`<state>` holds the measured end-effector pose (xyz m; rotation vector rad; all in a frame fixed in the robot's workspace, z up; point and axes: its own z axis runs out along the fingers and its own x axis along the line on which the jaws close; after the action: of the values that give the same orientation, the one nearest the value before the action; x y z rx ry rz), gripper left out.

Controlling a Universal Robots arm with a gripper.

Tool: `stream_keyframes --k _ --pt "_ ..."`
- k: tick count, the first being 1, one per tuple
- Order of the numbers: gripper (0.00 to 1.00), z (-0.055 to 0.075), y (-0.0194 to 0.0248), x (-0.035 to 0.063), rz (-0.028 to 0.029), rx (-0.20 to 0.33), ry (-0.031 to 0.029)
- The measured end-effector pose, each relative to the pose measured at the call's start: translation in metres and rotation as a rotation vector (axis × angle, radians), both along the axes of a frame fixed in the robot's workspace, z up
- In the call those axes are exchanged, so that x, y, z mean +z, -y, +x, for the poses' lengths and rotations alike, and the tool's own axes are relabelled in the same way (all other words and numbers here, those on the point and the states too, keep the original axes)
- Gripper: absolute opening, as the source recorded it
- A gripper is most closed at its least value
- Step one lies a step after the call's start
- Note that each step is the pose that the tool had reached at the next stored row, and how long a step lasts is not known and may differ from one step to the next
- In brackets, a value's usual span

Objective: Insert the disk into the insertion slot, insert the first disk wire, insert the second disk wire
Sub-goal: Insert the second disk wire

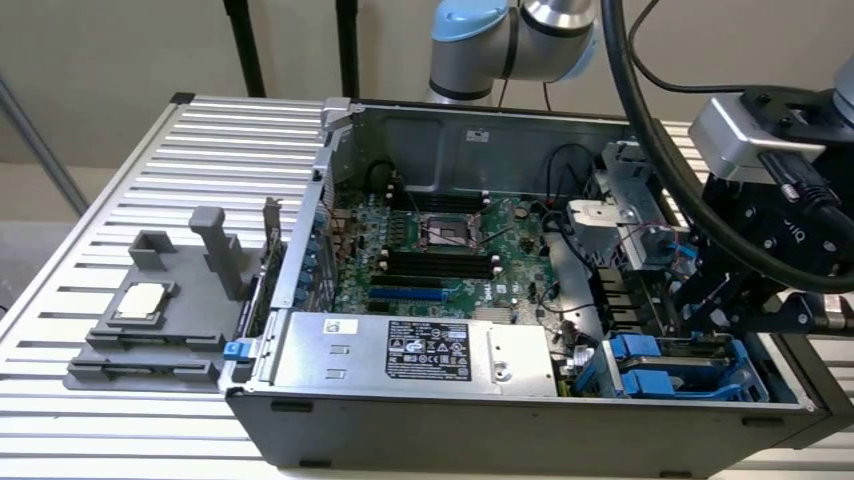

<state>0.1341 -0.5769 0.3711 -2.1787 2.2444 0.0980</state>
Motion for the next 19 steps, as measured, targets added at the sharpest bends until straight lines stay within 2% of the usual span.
stream_keyframes --k 4,5,6,7,10,11,12,16,19 --pt "0.31 0.000 -0.0001 -0.0010 0.0002 0.000 0.0000" --pt "0.24 0.000 -0.0001 -0.0011 0.0000 0.000 0.0000" --pt "0.24 0.000 -0.0001 -0.0012 0.0000 0.000 0.0000" --pt "0.17 0.000 0.0000 -0.0014 0.0000 0.000 0.0000" --pt "0.17 0.000 0.0024 -0.0020 0.0012 0.000 0.0000" --pt "0.17 0.000 0.0066 -0.0037 0.0032 0.000 0.0004" --pt "0.17 0.000 0.0079 -0.0046 0.0051 0.000 0.0008" --pt "0.17 -0.002 0.0101 -0.0096 0.0146 0.000 0.0027" --pt "0.17 -0.002 0.0104 -0.0140 0.0209 0.000 0.0066"
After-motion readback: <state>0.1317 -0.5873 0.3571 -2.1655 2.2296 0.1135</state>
